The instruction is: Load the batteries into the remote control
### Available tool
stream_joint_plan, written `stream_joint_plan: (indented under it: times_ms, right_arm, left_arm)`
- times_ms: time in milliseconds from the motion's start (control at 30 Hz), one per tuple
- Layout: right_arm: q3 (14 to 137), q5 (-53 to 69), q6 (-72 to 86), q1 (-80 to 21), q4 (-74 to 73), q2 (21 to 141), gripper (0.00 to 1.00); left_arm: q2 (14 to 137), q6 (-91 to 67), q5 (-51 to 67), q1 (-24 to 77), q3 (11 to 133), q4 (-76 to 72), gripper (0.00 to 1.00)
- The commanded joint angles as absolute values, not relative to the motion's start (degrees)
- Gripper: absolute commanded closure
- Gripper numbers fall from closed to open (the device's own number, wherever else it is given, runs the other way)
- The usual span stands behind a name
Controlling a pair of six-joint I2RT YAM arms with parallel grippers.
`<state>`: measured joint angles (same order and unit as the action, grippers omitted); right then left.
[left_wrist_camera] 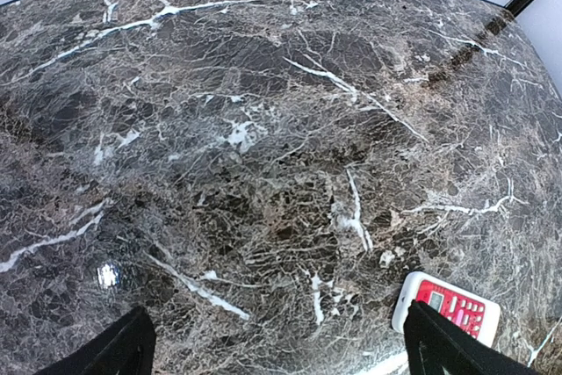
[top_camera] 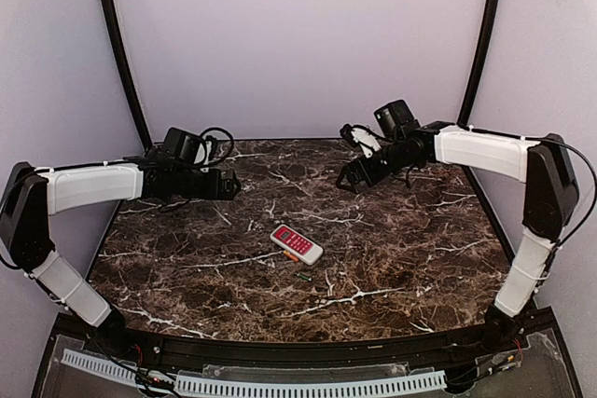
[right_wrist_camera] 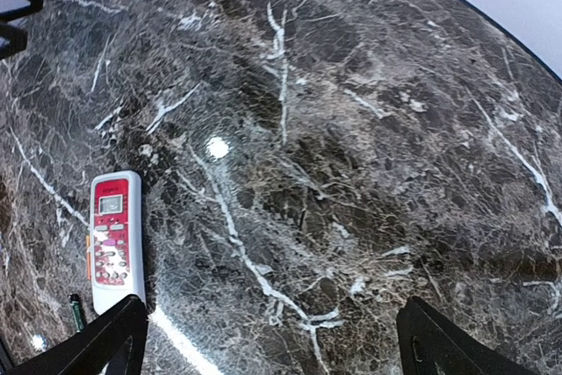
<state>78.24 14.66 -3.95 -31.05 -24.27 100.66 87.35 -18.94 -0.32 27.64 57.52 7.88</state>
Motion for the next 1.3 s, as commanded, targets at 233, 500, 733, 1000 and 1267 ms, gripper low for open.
stream_joint_plan:
  times_ms: [233, 500, 733, 1000, 1267]
  right_arm:
    - [98.88, 5.67, -4.76, -45.07, -45.24, 116.87, 0.01]
    - [107.94, 5.17, -0.21, -50.08, -49.99, 125.93, 0.06]
    - [113.55, 6.44, 2.63, -51.08, -53.04, 130.0, 0.08]
    - [119.32, 4.91, 4.43, -52.26, -56.14, 134.54, 0.1]
    - [124.89, 3.33, 5.43, -53.06, -58.5, 138.53, 0.13]
  left_arm:
    - [80.5, -24.54, -5.06, 28.03, 51.73, 4.98, 0.0]
    - [78.87, -24.87, -8.29, 27.99, 50.37, 5.4, 0.0]
    - [79.14, -25.22, -7.85, 28.06, 49.31, 4.35, 0.0]
    - [78.9, -24.48, -8.92, 28.04, 48.63, 4.7, 0.0]
    - [79.23, -24.18, -9.47, 28.04, 47.62, 4.58, 0.0]
